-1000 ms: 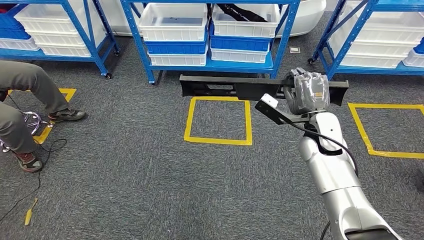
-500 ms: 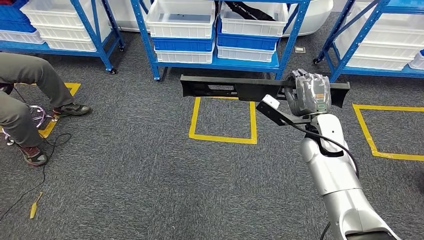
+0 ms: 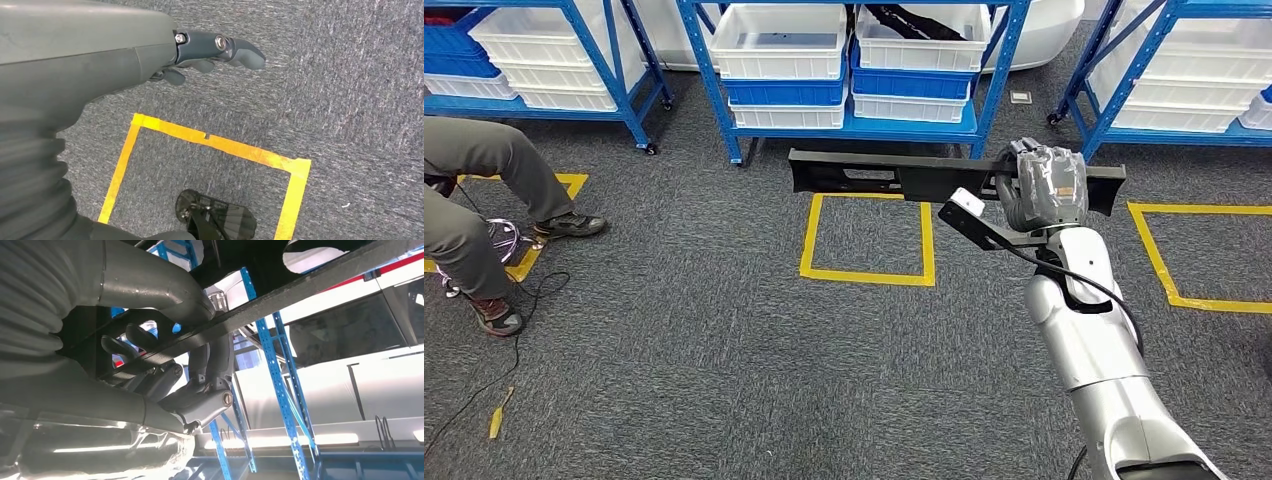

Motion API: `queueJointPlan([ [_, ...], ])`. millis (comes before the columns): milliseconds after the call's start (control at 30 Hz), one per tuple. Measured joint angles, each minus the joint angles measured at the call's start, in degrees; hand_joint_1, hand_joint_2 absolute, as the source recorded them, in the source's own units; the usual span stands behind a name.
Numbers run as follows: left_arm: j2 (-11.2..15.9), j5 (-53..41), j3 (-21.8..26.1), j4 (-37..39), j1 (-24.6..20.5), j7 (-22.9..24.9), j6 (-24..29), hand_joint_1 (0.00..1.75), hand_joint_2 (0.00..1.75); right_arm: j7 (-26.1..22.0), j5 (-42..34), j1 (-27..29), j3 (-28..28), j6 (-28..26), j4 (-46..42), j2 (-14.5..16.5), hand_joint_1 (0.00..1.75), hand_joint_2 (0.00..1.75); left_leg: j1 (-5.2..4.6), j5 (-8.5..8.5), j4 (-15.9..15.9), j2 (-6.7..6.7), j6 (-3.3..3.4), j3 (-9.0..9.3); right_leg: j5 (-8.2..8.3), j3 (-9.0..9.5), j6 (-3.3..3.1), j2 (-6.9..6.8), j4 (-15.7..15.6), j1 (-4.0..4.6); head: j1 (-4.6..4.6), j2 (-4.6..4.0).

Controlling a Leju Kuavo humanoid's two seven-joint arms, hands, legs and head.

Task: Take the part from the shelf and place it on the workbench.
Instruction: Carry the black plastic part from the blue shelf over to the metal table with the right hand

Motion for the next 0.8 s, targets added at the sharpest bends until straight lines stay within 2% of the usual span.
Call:
queueJointPlan([
  [33,0.04,0.00,0.01,0.00,-0.04,0.00,0.00,0.00,1.75,0.00,0.00,-0.05,0.00,0.00,-0.01,0.01,1.75,1.75,-0.09,0.77,-3.08,0.00,0.30,1.81,0.03,0.09,0.09,-0.01,-0.01,0.05,0.02,0.00],
  [100,0.11,-0.11,0.01,0.00,-0.14,0.11,-0.07,0.00,1.75,-0.13,-0.05,-0.20,0.01,0.19,-0.02,0.02,1.75,1.75,-0.49,1.38,-7.05,0.12,0.98,3.91,0.12,0.07,0.50,-0.13,-0.05,0.19,0.05,0.00],
  [200,0.16,-0.41,0.00,0.00,-0.20,0.51,-0.29,0.00,1.75,-0.51,-0.17,-0.23,0.02,0.74,-0.05,-0.01,1.75,1.75,-0.87,1.18,-7.49,0.20,1.52,3.78,0.32,-0.08,1.22,-0.32,-0.21,0.16,0.07,0.00],
  [400,0.18,-0.43,0.00,0.00,-0.19,0.57,-0.34,0.00,1.75,-0.60,-0.18,-0.20,0.02,0.82,-0.07,-0.01,1.75,1.75,-0.93,1.22,-7.50,0.17,1.65,3.74,0.40,-0.07,1.38,-0.37,-0.30,0.13,0.04,0.00],
  [467,0.17,-0.50,0.00,0.00,-0.19,0.70,-0.42,0.00,1.75,-0.71,-0.25,-0.14,0.03,0.84,-0.27,-0.09,1.75,1.75,-0.85,2.00,-8.42,-0.03,2.20,3.90,0.21,-0.47,1.69,-0.39,0.04,0.30,0.07,0.00],
  [500,0.15,-0.54,0.00,0.00,-0.21,0.81,-0.47,0.00,1.75,-0.79,-0.36,-0.10,0.03,0.85,-0.42,-0.20,1.75,1.75,-0.74,2.65,-9.08,-0.19,2.62,3.96,-0.76,-1.42,1.63,-0.35,1.76,0.38,0.12,0.00],
  [567,0.11,-0.60,0.00,0.00,-0.23,1.04,-0.59,0.00,1.75,-0.91,-0.45,0.42,0.02,1.04,-0.64,-0.51,1.75,1.75,-0.57,3.94,-10.08,-0.98,3.16,3.70,-4.58,-5.44,1.43,-0.23,10.15,0.44,0.25,0.00],
  [600,0.07,-0.60,0.00,0.00,-0.22,1.12,-0.64,0.00,1.75,-0.92,-0.37,0.67,0.02,1.19,-0.65,-0.58,1.75,1.75,-0.62,4.19,-9.98,-1.66,3.09,3.37,-4.91,-5.24,1.79,-0.03,10.63,0.34,0.27,0.00],
  [633,0.02,-0.59,0.00,0.00,-0.22,1.16,-0.68,0.00,1.75,-0.89,-0.20,0.87,0.02,1.34,-0.66,-0.63,1.75,1.75,-0.78,4.28,-9.67,-2.50,2.74,2.94,-4.31,-3.87,2.12,0.46,8.71,0.29,0.30,0.00],
  [667,-0.03,-0.60,0.00,0.00,-0.18,1.19,-0.70,0.00,1.75,-0.84,-0.05,0.89,0.03,1.44,-0.68,-0.62,1.75,1.75,-0.84,4.41,-9.39,-3.28,2.27,2.52,-2.71,-1.54,2.32,0.75,4.46,0.26,0.29,0.00],
  [700,-0.04,-0.60,0.00,0.00,-0.13,1.20,-0.72,0.00,1.75,-0.79,0.05,0.80,0.04,1.46,-0.70,-0.56,1.75,1.75,-0.84,4.50,-9.07,-3.99,1.78,2.08,-1.13,0.74,2.18,0.88,0.16,0.05,0.29,0.00],
  [767,0.04,-0.62,0.00,0.00,-0.01,1.20,-0.71,0.00,1.75,-0.67,0.15,0.70,0.05,1.46,-0.81,-0.46,1.75,1.75,-0.68,3.36,-6.92,-3.22,0.74,0.69,-0.51,1.22,1.10,0.19,-1.02,-0.26,0.08,0.00],
  [800,0.09,-0.64,0.00,0.00,-0.01,1.20,-0.71,0.00,1.75,-0.62,0.20,0.67,0.05,1.46,-0.88,-0.44,1.75,1.75,-0.48,1.87,-4.28,-2.26,0.29,-0.55,-0.42,1.24,0.76,-0.26,-1.07,-0.38,-0.05,0.00],
])
